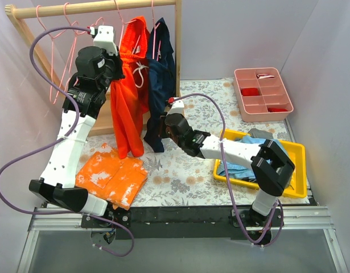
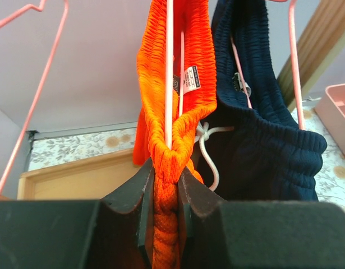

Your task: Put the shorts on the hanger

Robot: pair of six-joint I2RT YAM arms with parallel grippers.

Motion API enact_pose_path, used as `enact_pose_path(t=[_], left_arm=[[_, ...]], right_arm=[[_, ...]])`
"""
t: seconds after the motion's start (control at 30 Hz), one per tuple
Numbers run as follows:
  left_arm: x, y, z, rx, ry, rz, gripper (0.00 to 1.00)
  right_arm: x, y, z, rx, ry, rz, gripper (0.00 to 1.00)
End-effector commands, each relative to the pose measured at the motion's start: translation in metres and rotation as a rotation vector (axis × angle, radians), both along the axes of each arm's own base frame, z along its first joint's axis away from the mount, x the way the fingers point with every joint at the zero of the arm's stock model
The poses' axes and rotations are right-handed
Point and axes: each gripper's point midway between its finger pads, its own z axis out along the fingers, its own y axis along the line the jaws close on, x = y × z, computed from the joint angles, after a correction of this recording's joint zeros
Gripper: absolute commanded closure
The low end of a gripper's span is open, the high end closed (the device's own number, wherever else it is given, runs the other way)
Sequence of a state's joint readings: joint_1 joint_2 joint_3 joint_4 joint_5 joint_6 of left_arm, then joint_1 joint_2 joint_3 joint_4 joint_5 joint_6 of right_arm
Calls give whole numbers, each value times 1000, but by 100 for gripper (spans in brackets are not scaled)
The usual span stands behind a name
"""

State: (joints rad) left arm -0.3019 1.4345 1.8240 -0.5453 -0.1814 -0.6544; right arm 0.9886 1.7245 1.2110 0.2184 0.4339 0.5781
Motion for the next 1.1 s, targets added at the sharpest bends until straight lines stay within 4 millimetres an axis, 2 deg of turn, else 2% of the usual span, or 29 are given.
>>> enact_pose_path(t=[0.0,0.13,0.23,0.27,0.3,0.37,0.4,0.43,0.47,0.5,0.53,0.57,0.6,0.63,0.7,0.83,0.87,0.93,0.97,1.03,1.07], left_arm=[[-13,-12,42,-69,-134,-87,100],[-8,-13,23,-64,-91,-82,100],[-9,-6,18,-64,-91,-45,100],[-9,-4,19,-66,-95,-36,97],[-10,-1,21,-68,-100,-17,84],[-15,3,28,-75,-118,-7,80],[-16,5,32,-83,-125,7,75],[-18,8,34,-86,-120,21,57],[-22,11,45,-114,-136,35,45],[-24,14,52,-132,-145,52,33],[-27,19,52,-138,-128,80,17],[-30,21,56,-149,-129,85,9],[-35,21,70,-184,-148,84,2],[-39,18,68,-189,-123,65,2],[-46,10,75,-229,-119,22,2],[-59,-25,62,-285,-46,-127,2],[-65,-45,59,-286,-35,-161,2],[-69,-68,48,-248,-18,-161,2],[-79,-90,46,-239,-11,-191,2],[-85,-110,40,-246,7,-227,2],[-94,-125,38,-251,16,-269,2]], right_arm=[[-3,-5,29,64,-25,-2,82],[-5,-8,31,62,-26,-2,82],[-9,-9,35,68,-23,14,81],[-10,-9,37,71,-23,18,80],[-12,-10,41,79,-26,24,78],[-16,-9,45,80,-23,48,73],[-18,-9,50,86,-25,58,62],[-20,-9,51,80,-19,66,56],[-22,-8,56,89,-20,81,47],[-24,-9,62,99,-24,90,31],[-26,-9,66,105,-25,97,25],[-29,-9,68,107,-22,110,20],[-32,-11,75,118,-25,117,12],[-34,-13,78,121,-25,120,10],[-39,-17,85,125,-26,131,5],[-47,-33,94,128,-26,114,2],[-47,-38,97,129,-34,102,1],[-49,-53,102,128,-39,65,1],[-50,-60,103,127,-40,43,2],[-50,-84,98,86,-29,-32,1],[-53,-97,104,95,-30,-67,1]])
